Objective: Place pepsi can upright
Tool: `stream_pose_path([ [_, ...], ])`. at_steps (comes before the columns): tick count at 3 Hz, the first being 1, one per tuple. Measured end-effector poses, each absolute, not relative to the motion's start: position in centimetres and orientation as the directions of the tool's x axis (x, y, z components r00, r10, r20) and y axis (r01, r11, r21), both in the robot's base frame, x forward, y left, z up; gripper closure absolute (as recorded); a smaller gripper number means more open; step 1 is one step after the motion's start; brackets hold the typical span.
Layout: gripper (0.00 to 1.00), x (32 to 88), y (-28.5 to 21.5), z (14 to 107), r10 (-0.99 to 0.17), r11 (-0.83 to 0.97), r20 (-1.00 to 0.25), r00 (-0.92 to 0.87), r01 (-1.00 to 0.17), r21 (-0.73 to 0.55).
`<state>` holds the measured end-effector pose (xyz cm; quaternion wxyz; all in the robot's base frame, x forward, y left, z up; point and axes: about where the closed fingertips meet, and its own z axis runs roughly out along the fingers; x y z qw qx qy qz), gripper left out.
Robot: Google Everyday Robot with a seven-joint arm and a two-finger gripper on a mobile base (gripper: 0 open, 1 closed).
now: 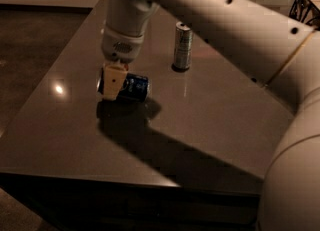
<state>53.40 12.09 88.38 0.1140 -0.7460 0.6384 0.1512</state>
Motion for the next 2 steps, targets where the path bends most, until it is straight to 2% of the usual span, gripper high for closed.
stream_pose_path([
  [2,1.0,53.0,8.2,92.6,-0.692,-0.091,-0.721,0.034,-0.995,0.041],
])
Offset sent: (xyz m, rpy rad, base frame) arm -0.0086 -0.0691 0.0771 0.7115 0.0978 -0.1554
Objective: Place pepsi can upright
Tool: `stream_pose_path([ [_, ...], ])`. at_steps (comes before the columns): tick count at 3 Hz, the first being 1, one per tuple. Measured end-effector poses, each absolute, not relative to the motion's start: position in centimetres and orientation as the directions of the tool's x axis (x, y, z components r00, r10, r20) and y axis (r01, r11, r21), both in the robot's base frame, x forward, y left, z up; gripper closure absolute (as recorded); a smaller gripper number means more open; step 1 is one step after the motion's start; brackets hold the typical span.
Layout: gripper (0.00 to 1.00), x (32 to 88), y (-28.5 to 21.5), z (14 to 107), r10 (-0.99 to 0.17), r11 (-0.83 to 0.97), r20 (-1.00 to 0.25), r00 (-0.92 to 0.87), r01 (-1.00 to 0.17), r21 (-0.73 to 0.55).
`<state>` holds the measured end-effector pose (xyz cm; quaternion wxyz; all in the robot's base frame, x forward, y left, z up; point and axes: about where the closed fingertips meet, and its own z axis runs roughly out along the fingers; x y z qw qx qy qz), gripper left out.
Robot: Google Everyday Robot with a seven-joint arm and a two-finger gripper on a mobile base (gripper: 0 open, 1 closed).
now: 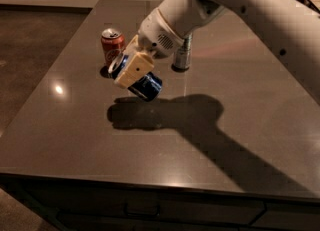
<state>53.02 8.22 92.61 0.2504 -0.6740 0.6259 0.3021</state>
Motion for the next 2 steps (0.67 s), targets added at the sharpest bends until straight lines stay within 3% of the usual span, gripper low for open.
stream_pose_path([
  [2,1.0,50.7,7.0,95.3,-0.357,-0.065,-0.934,0.028,-0.998,-0.005],
])
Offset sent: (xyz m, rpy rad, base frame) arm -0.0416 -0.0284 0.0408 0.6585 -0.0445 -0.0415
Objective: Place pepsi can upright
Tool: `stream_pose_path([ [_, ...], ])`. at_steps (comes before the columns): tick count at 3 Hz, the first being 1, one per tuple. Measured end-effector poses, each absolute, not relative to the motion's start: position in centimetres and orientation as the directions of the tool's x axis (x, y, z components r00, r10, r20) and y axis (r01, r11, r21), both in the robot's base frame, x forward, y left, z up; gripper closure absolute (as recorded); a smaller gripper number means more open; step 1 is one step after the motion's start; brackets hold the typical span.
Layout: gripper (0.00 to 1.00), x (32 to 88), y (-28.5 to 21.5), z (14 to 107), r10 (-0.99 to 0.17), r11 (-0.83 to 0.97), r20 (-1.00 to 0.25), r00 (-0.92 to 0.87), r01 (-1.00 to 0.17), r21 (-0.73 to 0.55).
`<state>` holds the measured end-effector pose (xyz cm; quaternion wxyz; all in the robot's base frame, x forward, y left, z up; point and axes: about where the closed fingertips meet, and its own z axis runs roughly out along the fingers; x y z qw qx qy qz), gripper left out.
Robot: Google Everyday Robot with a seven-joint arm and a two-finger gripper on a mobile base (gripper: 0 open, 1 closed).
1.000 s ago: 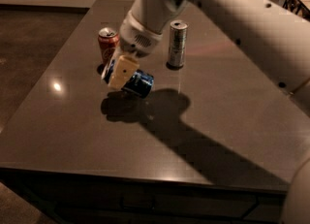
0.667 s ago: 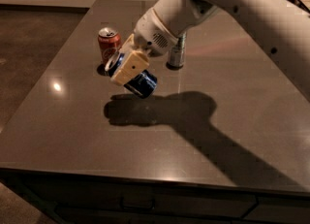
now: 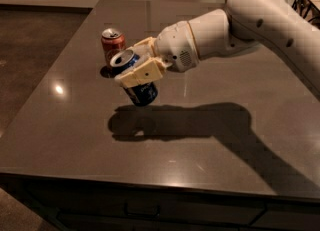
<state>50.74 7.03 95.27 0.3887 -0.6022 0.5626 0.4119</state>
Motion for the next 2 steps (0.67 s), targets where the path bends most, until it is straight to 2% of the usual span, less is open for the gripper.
stream_pose_path([
  [2,1.0,48.76,6.65,95.51,-0.092,-0.084,-0.994,0.055,-0.995,-0.047],
])
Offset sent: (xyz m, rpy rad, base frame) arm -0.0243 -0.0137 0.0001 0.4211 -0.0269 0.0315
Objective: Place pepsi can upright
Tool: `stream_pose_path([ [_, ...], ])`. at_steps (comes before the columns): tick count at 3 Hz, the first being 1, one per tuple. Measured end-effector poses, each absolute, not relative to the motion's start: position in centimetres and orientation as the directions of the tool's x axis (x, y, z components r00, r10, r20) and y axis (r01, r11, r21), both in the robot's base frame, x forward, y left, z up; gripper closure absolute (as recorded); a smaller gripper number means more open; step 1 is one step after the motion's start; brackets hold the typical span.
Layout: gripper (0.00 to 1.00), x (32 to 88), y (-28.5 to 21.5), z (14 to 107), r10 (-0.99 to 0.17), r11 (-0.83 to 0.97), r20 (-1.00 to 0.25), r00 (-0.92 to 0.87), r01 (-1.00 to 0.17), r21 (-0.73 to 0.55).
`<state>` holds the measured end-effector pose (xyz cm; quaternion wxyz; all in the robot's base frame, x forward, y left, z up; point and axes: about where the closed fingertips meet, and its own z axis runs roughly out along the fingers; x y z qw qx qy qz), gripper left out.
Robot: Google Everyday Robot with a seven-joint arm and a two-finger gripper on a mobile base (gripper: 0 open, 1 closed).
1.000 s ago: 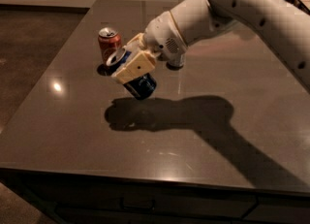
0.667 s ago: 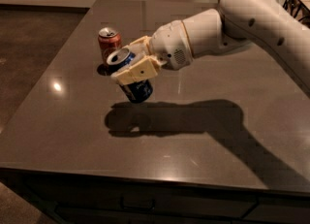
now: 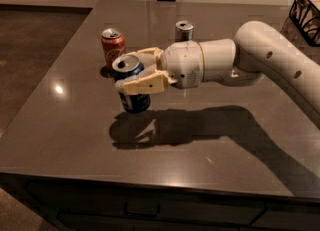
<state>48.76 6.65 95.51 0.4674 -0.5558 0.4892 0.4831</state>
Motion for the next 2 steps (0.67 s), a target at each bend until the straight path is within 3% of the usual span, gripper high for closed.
stream_pose_path([
  [2,1.0,48.08,6.38,93.87,0.007,-0.097,-0.999,0.045,-0.994,-0.046],
])
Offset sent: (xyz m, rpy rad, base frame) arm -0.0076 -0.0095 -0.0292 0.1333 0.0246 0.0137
